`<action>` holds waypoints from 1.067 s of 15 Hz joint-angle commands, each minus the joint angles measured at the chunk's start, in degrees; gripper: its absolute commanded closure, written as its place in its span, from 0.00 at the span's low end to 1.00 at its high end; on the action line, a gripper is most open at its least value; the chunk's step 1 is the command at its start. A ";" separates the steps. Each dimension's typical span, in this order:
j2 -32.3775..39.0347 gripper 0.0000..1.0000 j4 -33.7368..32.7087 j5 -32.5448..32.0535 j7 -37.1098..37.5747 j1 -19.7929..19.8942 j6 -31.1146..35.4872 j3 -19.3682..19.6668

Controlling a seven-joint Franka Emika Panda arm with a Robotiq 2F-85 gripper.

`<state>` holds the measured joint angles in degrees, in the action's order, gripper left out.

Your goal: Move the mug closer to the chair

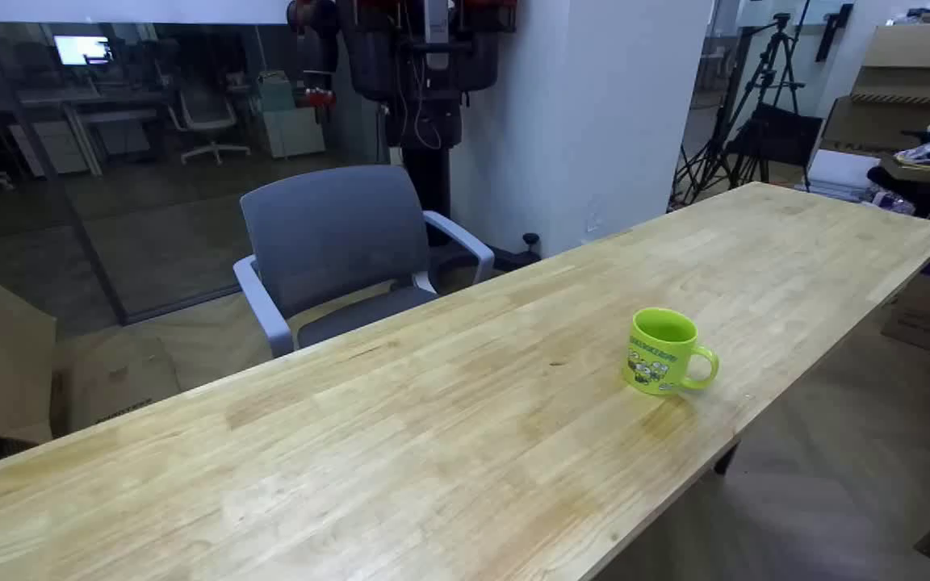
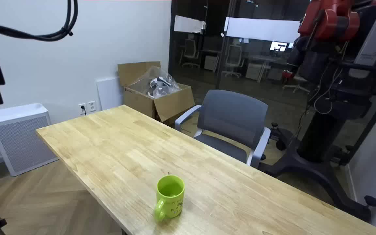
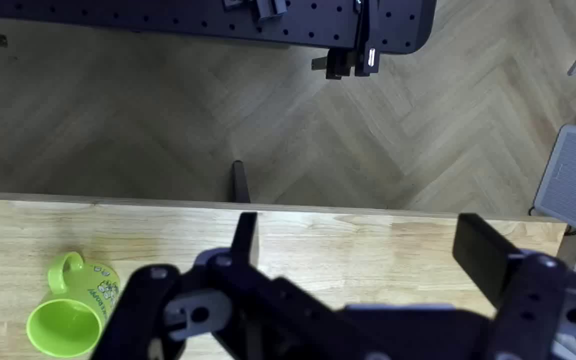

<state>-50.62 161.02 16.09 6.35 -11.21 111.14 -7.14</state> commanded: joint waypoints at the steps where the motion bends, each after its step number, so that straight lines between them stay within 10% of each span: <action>1: -0.03 0.00 -0.13 0.22 -0.24 0.39 -0.22 -0.29; 16: 1.42 0.00 -0.16 -3.61 2.90 4.48 6.78 -2.78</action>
<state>-50.56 161.00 15.54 6.66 -10.56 112.47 -7.71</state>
